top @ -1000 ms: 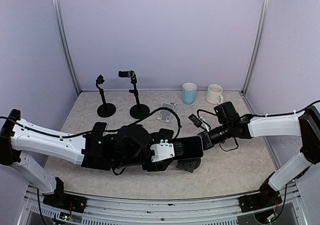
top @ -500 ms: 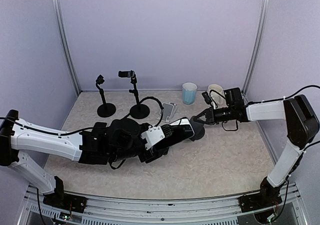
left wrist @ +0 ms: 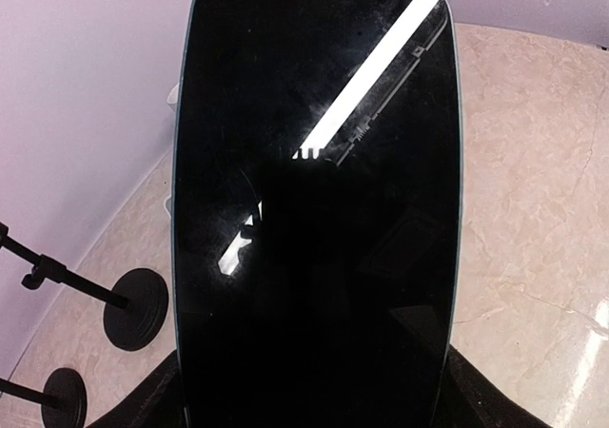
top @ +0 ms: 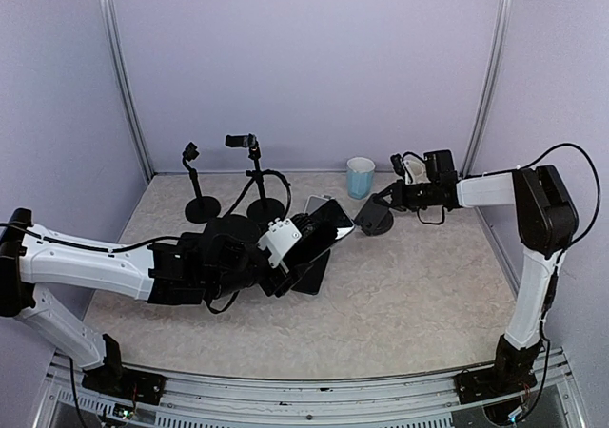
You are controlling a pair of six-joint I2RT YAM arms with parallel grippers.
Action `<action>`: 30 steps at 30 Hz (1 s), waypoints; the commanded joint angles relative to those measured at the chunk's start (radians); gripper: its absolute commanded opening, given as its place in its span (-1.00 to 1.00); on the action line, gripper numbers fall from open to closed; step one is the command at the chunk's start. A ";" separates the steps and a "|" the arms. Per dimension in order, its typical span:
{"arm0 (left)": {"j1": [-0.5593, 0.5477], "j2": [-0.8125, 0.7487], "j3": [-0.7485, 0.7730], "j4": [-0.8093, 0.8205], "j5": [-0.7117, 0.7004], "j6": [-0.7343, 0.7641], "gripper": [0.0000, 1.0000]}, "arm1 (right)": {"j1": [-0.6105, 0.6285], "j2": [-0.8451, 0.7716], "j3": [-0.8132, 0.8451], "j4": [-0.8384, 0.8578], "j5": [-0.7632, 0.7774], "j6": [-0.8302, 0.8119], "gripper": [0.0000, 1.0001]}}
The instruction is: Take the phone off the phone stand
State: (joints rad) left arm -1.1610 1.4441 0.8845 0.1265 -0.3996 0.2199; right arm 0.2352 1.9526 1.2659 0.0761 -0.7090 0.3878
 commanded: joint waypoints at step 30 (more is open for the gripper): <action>0.052 0.191 0.208 -0.027 -0.055 -0.407 -0.17 | -0.109 0.081 0.074 0.052 0.046 0.089 0.45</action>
State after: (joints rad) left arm -1.1110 1.6203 1.0359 0.0486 -0.4034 -0.1101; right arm 0.1402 2.1254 1.3781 0.1238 -0.6788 0.4770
